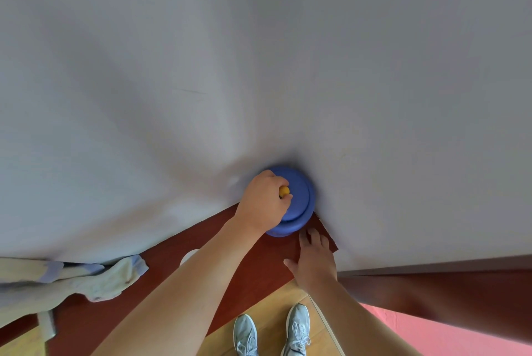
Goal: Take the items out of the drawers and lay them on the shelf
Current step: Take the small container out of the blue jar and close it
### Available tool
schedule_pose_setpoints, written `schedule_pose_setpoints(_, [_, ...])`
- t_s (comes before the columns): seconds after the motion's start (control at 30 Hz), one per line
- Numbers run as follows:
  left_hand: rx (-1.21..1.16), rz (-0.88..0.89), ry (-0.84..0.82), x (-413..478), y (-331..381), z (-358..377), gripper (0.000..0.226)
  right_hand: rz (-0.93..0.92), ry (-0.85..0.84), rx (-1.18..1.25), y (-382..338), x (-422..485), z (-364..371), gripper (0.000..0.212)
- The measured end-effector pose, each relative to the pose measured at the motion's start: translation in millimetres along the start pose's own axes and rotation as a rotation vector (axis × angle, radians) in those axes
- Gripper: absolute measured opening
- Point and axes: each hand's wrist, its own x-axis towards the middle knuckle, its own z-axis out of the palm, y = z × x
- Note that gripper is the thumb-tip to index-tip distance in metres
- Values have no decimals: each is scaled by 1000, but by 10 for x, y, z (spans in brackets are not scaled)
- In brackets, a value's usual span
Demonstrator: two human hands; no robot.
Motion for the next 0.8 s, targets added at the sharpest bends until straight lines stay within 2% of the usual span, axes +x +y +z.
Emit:
schedule_pose_setpoints(0.47, [27,-61,-48,-9,97,-78,35,3,0,-4,6,-8,-11,83])
schedule_pose_setpoints(0.63, [-23,-76,-42,-50,65,-69,17,1,3,4,-6,2,-12,83])
schedule_pose_setpoints(0.8, [-54,-102,-38,-51,58,-65,16,5,0,2,-1,-2,-1,83])
